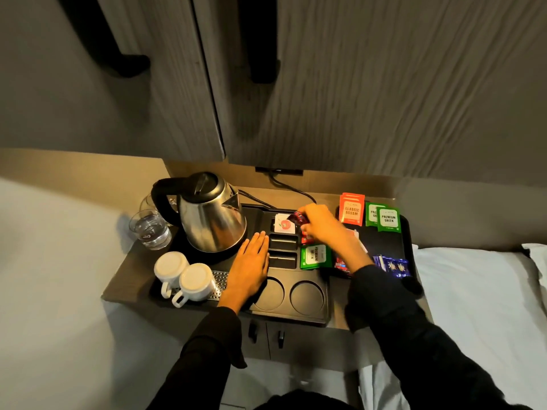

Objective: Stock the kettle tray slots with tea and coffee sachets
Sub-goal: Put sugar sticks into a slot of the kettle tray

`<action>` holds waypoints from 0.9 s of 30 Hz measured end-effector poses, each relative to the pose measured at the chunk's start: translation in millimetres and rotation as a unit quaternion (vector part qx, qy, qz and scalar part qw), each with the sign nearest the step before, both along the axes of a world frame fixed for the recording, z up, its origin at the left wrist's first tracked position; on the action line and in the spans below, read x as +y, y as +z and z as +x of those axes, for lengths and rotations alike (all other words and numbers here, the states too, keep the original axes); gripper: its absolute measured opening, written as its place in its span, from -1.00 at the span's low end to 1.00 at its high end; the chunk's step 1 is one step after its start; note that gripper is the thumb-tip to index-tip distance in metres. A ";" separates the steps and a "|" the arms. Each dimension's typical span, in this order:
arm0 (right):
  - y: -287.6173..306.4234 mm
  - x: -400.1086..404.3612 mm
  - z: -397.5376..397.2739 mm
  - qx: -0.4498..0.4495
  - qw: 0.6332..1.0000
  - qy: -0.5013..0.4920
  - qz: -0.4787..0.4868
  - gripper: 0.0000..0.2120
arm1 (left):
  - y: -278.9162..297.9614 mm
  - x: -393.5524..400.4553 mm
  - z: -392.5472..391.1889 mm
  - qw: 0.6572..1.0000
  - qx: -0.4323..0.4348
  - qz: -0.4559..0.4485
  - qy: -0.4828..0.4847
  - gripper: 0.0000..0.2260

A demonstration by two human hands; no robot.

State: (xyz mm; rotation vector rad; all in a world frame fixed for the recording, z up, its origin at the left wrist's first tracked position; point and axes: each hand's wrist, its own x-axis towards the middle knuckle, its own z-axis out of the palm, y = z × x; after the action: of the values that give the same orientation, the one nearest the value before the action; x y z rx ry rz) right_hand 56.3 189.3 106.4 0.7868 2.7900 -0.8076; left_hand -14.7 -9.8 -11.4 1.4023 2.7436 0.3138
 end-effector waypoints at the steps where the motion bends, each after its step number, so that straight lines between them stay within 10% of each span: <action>1: -4.5 -11.0 -11.8 0.007 1.000 0.018 0.007 -0.60 | 1.2 -1.0 -2.0 1.000 0.003 -0.001 0.002 -0.51; 18: -72.8 -40.4 21.4 0.136 0.980 0.086 0.118 -0.62 | -2.4 -0.7 -6.6 1.000 -0.028 0.009 0.011 -0.52; 27: -56.1 42.1 114.9 0.078 0.971 -0.198 0.112 -0.70 | -5.3 -12.7 -3.3 1.000 -0.005 -0.023 -0.001 -0.49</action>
State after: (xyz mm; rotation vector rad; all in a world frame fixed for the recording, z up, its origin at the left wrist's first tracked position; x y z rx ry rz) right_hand 171.2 231.3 50.3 1.4112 2.9408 -0.6338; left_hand -18.0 -22.5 -16.8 1.3896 2.7233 0.2548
